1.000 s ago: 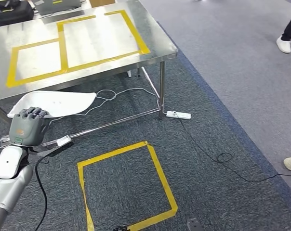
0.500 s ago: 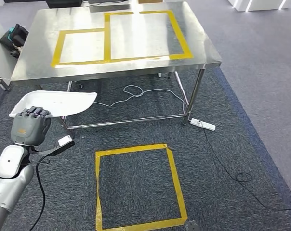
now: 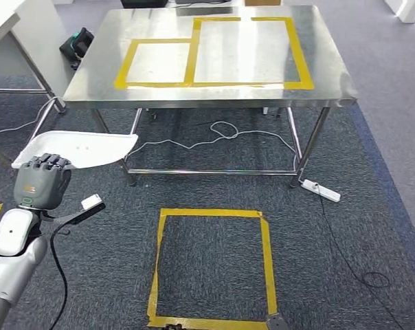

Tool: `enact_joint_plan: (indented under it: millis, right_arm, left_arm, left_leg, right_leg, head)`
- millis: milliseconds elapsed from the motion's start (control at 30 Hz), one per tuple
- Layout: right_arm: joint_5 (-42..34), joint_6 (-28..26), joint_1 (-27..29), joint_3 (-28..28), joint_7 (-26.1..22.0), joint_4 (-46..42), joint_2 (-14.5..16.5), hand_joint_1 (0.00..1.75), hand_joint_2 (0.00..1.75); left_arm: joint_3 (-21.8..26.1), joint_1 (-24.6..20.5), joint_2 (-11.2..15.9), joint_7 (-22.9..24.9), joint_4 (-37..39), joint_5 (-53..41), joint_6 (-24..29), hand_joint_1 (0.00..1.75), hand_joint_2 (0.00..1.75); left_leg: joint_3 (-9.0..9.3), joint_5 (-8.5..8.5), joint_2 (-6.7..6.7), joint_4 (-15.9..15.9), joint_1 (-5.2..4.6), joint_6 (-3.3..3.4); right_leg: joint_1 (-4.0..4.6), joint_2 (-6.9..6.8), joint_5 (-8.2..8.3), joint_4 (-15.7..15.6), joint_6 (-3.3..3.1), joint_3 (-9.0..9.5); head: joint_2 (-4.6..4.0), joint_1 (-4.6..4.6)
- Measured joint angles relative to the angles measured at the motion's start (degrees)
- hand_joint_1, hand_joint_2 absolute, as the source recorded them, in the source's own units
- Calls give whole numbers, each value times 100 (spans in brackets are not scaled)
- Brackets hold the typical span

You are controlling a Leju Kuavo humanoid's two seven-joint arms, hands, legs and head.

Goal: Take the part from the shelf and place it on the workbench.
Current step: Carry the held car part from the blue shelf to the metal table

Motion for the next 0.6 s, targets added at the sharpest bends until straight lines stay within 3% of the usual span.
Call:
enact_joint_plan:
  millis: [33,100,167,267,333,400,467,500,533,600]
  right_arm:
    - [-8,1,-3,-1,-3,0,0,0,0]
    - [-22,2,-20,-1,-10,0,-1,0,0]
    - [-25,1,-37,-1,-15,0,-2,0,0]
    - [-27,-1,-49,-1,-14,0,-2,0,0]
    - [-31,-1,-55,-1,-11,0,-2,0,0]
    - [-34,-1,-55,-1,-10,0,-1,0,0]
    - [-34,1,-44,-1,-10,0,-1,0,0]
    - [-34,1,-37,-1,-11,0,-2,0,0]
    - [-34,1,-32,-1,-14,0,-2,0,0]
    - [-40,-1,-34,-1,-19,0,-3,0,0]
  left_arm:
    - [-1,4,-4,0,0,-1,-1,124,175]
    - [-1,0,-6,-1,-1,-3,-2,124,175]
    - [-1,-12,-8,-2,-1,-4,-4,124,175]
    - [-2,-14,-8,-8,1,-8,-8,124,175]
    - [-2,-30,-9,-15,1,-8,-6,124,175]
    - [-3,-54,-20,-25,1,-8,-3,124,175]
    - [-7,-64,-39,-34,1,-10,-3,124,175]
    - [-9,-64,-48,-39,1,-11,-2,124,175]
    - [-10,-65,-56,-40,1,-12,-1,124,175]
    - [-10,-75,-67,-44,1,-13,2,124,175]
  left_leg:
    - [70,98,11,-99,9,-10]
    - [493,427,74,-801,20,-18]
    - [847,575,132,-1412,7,27]
    - [905,556,115,-1549,-14,158]
    - [910,564,92,-1563,0,233]
    - [912,568,74,-1569,10,287]
    - [911,565,45,-1567,1,312]
    - [913,562,23,-1566,-3,315]
    - [917,561,0,-1565,-4,314]
    - [933,553,-39,-1563,1,300]
  right_leg:
    - [-1,-50,-6,4,7,1]
    - [-4,-131,-24,16,42,11]
    - [23,-182,-50,47,101,2]
    - [41,-209,-53,25,188,6]
    - [25,-112,-156,148,255,-60]
    - [14,39,-469,747,299,-349]
    - [13,94,-750,1521,309,-742]
    - [13,100,-758,1705,307,-859]
    - [13,101,-652,1656,300,-867]
    - [11,113,-223,961,276,-580]
  head:
    - [0,1]
    - [0,-1]
    - [0,0]
    - [0,11]
    - [0,25]
    - [0,47]
    - [0,54]
    - [0,56]
    - [0,56]
    - [0,58]
